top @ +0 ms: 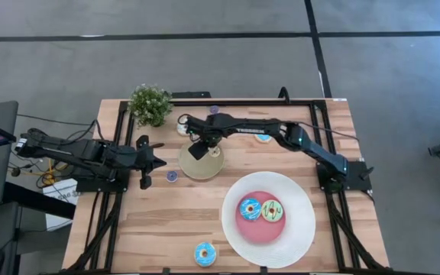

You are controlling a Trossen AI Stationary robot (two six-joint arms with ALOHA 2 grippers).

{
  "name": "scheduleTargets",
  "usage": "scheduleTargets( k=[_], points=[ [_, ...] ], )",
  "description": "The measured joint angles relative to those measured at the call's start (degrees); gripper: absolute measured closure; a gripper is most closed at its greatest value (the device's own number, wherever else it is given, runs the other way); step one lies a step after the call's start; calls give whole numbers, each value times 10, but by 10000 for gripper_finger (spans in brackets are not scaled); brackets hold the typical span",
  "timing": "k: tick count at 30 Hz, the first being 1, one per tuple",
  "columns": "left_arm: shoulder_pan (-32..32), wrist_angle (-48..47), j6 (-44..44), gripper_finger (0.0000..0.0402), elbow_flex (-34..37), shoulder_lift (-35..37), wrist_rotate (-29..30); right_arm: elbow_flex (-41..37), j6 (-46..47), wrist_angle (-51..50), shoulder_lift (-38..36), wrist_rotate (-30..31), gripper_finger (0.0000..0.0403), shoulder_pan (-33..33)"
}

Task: Pick & Place donuts
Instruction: Put the small green donut on the brown plate, then put the large white donut on the pink plate

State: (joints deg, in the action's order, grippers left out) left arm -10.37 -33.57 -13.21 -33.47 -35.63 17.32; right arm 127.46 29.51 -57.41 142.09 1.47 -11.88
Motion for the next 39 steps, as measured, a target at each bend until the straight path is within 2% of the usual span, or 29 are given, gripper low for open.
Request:
scheduleTargets(
  k=[5, 16, 24, 29, 33, 39],
  points=[
    [0, -5, 0, 401, 0, 0, 0, 0, 0, -3, 7, 1, 221, -3],
    [0, -4, 0, 401, 0, 0, 10, 0, -13, 0, 6, 1, 150, -3],
    [0, 10, 0, 401, 0, 0, 15, 8, -46, -38, -21, -1, 146, -7],
    [0, 16, -12, 397, 0, 0, 50, 8, -108, -130, -75, -1, 146, -10],
    [0, 20, -16, 359, 0, -10, 84, 7, -135, -175, -120, 0, 151, -9],
    [1, 40, -23, 263, 0, -52, 89, -14, -169, -169, -202, 2, 178, 3]
  ],
)
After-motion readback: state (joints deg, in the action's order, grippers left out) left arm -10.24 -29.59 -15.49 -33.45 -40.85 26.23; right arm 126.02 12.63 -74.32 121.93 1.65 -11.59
